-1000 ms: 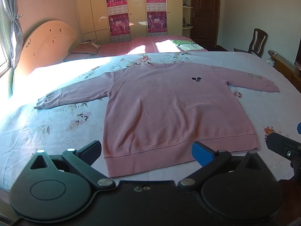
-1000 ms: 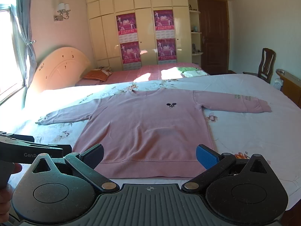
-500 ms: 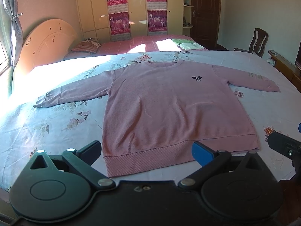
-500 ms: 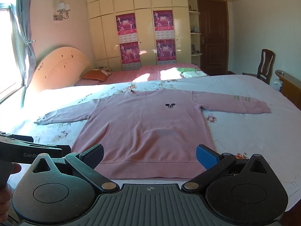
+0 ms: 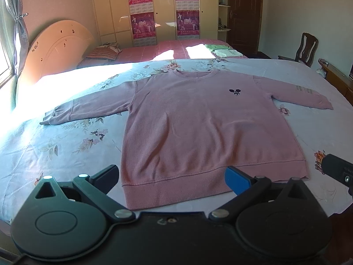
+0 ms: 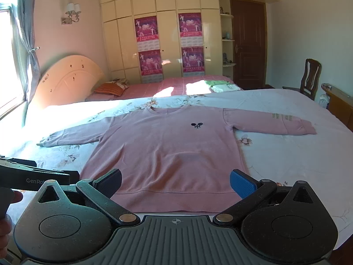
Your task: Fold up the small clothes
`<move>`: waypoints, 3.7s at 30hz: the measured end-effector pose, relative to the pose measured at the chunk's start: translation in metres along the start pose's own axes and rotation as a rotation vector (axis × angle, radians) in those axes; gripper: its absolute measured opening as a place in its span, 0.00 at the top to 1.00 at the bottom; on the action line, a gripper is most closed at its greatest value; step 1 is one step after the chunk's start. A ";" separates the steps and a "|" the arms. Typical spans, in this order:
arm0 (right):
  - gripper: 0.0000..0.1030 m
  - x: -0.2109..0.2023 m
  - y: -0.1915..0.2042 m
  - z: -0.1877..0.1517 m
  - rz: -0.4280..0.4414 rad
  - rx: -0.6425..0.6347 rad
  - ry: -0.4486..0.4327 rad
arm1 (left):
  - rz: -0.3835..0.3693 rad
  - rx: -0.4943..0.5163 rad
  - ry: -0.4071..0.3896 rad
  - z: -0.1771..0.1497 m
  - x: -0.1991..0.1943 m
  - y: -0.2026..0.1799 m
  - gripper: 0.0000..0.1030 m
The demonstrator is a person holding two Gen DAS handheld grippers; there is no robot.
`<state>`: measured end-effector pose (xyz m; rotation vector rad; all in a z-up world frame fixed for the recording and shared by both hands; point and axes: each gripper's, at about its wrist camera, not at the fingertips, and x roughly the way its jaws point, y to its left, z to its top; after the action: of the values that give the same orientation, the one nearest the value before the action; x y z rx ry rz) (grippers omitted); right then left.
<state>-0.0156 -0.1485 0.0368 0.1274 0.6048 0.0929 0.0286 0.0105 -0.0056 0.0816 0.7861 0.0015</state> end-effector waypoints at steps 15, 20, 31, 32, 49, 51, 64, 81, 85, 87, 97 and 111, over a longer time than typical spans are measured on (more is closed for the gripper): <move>0.00 0.022 -0.004 0.006 0.002 -0.051 0.000 | 0.011 -0.021 0.025 0.013 0.022 -0.005 0.00; 0.00 0.035 -0.010 0.007 -0.005 -0.067 0.018 | 0.022 -0.069 0.026 0.020 0.033 -0.003 0.01; 0.00 0.075 -0.032 0.015 -0.029 -0.081 0.042 | 0.035 -0.048 0.041 0.040 0.065 -0.016 0.01; 0.00 0.080 -0.034 0.016 -0.035 -0.082 0.044 | 0.034 -0.045 0.041 0.041 0.067 -0.017 0.00; 0.00 0.135 -0.090 0.057 -0.002 -0.048 0.031 | 0.032 -0.041 0.077 0.082 0.129 -0.043 0.01; 0.00 0.143 -0.095 0.062 0.004 -0.048 0.032 | 0.031 -0.046 0.084 0.087 0.137 -0.046 0.01; 0.00 0.194 -0.132 0.086 0.010 -0.055 0.040 | 0.050 -0.059 0.098 0.120 0.182 -0.074 0.01; 0.19 0.251 -0.244 0.091 -0.128 0.092 0.056 | 0.066 -0.048 0.119 0.143 0.241 -0.121 0.00; 0.30 0.267 -0.281 0.090 -0.184 0.165 0.085 | 0.068 -0.036 0.131 0.150 0.258 -0.131 0.01; 0.30 0.274 -0.300 0.090 -0.217 0.185 0.100 | 0.063 -0.039 0.132 0.153 0.265 -0.134 0.01; 0.30 0.297 -0.395 0.081 -0.391 0.376 0.163 | 0.062 -0.024 0.133 0.164 0.298 -0.145 0.01; 0.68 0.300 -0.457 0.083 -0.451 0.624 0.100 | 0.085 -0.010 0.135 0.165 0.312 -0.127 0.02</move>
<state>0.3003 -0.5705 -0.1307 0.5884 0.7344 -0.5345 0.3619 -0.1181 -0.1190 0.1065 0.9167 0.0923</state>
